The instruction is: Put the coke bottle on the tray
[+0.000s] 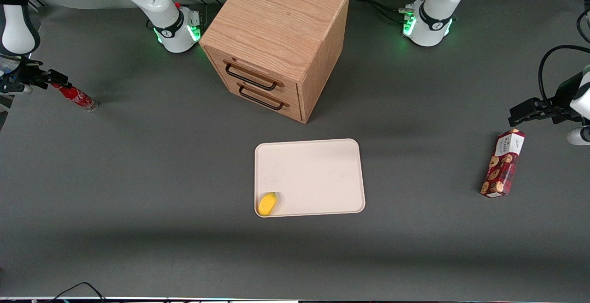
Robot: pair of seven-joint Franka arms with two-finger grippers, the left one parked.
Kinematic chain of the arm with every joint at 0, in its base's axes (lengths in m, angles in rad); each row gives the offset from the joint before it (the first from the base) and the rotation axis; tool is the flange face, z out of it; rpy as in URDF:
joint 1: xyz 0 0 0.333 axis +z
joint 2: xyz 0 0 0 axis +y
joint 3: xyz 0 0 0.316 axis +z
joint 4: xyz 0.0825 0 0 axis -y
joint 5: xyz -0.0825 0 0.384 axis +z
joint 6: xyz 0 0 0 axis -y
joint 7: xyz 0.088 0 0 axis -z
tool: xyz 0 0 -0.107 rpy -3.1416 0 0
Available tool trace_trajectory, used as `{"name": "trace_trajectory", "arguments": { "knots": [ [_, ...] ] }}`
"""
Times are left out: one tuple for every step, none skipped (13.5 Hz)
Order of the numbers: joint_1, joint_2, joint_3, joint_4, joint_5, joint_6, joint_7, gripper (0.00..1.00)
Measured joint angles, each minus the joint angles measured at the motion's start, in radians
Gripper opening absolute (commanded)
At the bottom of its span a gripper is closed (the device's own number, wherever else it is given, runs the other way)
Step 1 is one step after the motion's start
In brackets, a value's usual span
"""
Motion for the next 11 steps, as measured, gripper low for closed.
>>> {"name": "trace_trajectory", "arguments": {
  "knots": [
    [0.000,0.000,0.000,-0.009,0.000,0.008,0.000,0.98],
    [0.001,0.000,0.000,-0.013,0.000,0.011,0.000,0.93],
    [0.001,0.000,0.001,-0.015,0.000,0.015,0.000,0.84],
    [0.001,0.000,0.001,-0.015,0.000,0.018,0.000,0.65],
    [0.001,0.000,0.000,-0.015,0.000,0.019,0.000,0.49],
    [0.001,0.000,0.000,-0.015,0.000,0.019,0.000,0.36],
    [0.001,0.000,0.000,-0.015,0.000,0.020,0.000,0.25],
    [0.001,0.000,0.000,-0.015,-0.001,0.020,0.000,0.14],
    [0.001,-0.001,0.001,-0.014,-0.001,0.020,0.000,0.00],
    [0.001,-0.002,0.000,-0.015,-0.001,0.020,0.000,0.00],
    [0.001,-0.003,0.000,-0.015,-0.001,0.020,0.000,0.00]
  ]
}}
